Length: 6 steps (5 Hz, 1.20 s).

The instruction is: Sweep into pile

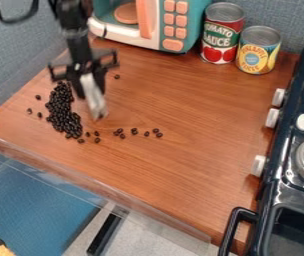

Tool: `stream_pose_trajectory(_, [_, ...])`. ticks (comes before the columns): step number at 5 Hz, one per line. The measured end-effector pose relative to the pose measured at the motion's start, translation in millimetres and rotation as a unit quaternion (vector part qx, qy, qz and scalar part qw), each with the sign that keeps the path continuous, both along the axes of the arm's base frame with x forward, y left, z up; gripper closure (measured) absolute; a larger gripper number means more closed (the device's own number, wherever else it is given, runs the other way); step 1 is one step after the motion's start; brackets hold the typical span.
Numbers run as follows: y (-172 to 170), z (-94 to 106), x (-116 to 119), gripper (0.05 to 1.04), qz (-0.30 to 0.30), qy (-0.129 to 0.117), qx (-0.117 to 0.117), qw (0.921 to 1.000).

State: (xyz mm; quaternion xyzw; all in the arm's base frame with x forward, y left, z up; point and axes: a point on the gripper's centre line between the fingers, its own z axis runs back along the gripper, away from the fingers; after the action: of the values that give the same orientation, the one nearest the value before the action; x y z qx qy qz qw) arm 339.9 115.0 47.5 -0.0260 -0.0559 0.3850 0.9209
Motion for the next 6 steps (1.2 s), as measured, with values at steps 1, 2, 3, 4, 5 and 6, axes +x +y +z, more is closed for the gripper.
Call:
stream_pose_trajectory(1, [-24.6, 21.8, 4.0, 0.692, -0.012, -0.003, -0.034, 0.9993])
stream_pose_trajectory(2, [-59.3, 42.1, 5.8, 0.692, -0.047, -0.013, -0.045, 0.9978])
stream_pose_trajectory(3, [-101.1, 32.9, -4.2, 0.692, -0.088, 0.002, -0.049, 0.9949])
stream_pose_trajectory(4, [-134.2, 25.4, -17.0, 0.692, -0.131, 0.0, -0.031, 0.9909])
stream_pose_trajectory(5, [-156.4, 10.4, -25.2, 0.692, -0.185, -0.006, -0.005, 0.9827])
stream_pose_trajectory(6, [-164.2, -9.4, -26.9, 0.692, -0.234, 0.0, 0.007, 0.9722])
